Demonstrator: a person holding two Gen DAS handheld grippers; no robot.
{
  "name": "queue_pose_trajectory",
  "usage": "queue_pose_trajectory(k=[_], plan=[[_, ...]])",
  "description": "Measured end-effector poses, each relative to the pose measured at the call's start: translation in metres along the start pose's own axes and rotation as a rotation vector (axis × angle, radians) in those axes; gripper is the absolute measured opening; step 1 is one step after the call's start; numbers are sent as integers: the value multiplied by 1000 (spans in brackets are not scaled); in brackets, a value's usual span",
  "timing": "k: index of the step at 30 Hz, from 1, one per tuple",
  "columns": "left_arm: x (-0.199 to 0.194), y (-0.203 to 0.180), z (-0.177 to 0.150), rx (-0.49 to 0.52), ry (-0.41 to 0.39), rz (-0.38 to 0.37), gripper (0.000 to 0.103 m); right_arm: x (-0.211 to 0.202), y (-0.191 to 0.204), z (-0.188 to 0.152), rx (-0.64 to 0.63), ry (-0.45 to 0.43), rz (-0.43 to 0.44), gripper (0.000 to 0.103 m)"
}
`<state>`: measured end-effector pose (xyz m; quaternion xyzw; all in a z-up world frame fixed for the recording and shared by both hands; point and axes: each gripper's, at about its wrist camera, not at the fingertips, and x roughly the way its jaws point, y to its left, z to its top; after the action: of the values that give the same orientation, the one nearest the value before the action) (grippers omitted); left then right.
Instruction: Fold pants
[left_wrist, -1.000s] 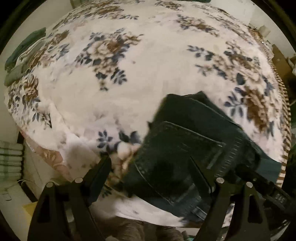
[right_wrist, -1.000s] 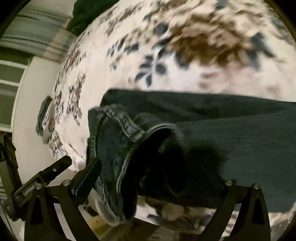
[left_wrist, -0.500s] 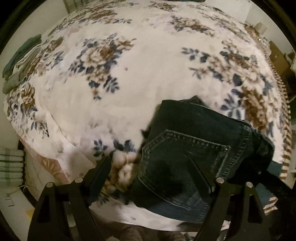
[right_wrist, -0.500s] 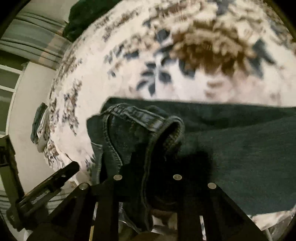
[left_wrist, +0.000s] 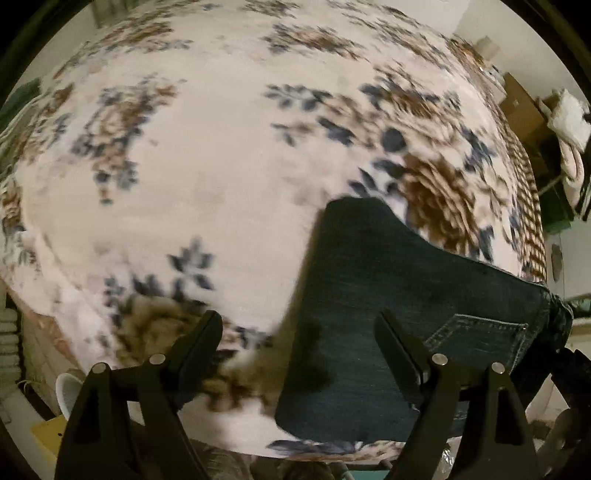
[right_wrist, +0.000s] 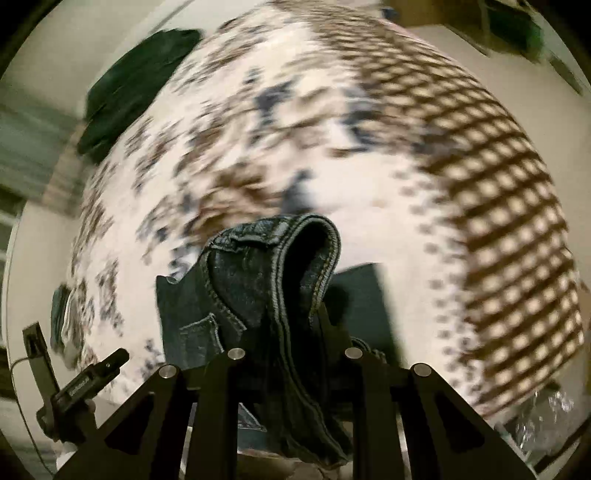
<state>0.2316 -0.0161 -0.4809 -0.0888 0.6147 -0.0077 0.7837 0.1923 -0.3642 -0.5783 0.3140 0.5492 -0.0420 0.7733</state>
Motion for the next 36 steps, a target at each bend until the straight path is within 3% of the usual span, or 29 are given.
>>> queue_pose_trajectory(k=[6,8,9,12,13,17,20,22,27,29,30,33,35,36], plan=[[35,-28,-4,37,48,7,84,14,-53,9,66,-12,-30,20],[45,-30,-4,46,64,30,84,35,-62,17,67,30,-33,23],[48,-30,-5,44,70,31,84,44,-68,22,66,48,-59,35],[53,-27,-5,33,83,24,84,49,-79,27,77,65,-102,92],[53,-27,-6,30,86,22,86,45,-83,26,88,58,-95,99],[55,-24,-12,16,102,1,86,35,-88,4,98,102,-16,99],[62,-18,-19,14,128,-5,90,45,-87,-23,71,165,-9,99],[67,-14,-23,9,137,-8,95,64,-91,-38,46,206,-51,99],[69,-7,-27,8,142,-23,100,71,-99,-39,30,143,-127,99],[69,-3,-27,-13,145,-35,100,62,-101,-37,64,125,-77,99],[68,0,-28,-31,149,-44,100,57,-106,-38,116,135,-12,99],[67,6,-33,-78,160,-70,100,60,-121,-49,244,254,87,97],[63,10,-38,-88,157,-76,100,70,-129,-60,315,310,180,57],[61,11,-40,-89,156,-75,100,69,-127,-61,310,303,170,46]])
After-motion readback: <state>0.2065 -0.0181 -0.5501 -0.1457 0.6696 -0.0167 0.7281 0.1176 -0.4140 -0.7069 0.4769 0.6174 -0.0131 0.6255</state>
